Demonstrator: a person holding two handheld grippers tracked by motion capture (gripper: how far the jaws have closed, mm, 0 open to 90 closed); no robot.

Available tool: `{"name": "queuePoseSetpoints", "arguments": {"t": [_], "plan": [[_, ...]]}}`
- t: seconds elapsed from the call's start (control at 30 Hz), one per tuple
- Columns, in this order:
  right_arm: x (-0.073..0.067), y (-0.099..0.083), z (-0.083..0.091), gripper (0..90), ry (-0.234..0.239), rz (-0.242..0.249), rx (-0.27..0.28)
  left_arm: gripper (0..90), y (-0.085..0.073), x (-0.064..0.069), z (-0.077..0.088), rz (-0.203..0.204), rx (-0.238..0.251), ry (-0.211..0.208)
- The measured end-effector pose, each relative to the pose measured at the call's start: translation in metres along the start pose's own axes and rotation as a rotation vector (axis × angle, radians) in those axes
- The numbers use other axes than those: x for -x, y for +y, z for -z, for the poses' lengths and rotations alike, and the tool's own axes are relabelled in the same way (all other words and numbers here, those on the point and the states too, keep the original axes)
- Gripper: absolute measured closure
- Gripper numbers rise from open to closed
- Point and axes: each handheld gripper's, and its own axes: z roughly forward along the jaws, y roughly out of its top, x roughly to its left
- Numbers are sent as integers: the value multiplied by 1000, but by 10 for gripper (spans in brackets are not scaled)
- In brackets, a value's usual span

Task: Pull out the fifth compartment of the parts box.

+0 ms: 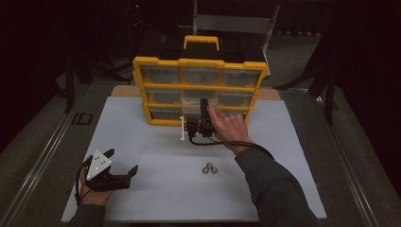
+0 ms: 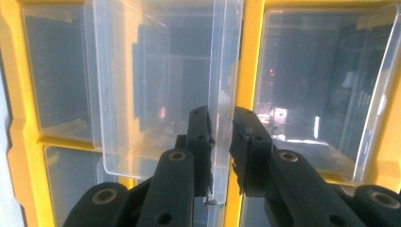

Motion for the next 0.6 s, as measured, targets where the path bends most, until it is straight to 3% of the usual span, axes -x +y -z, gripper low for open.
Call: {"name": "queuePoseSetpoints", "arguments": {"t": [0.6], "plan": [[-5,0,22,782,-6,28,26,0,0,0,0,4,4,1]]}}
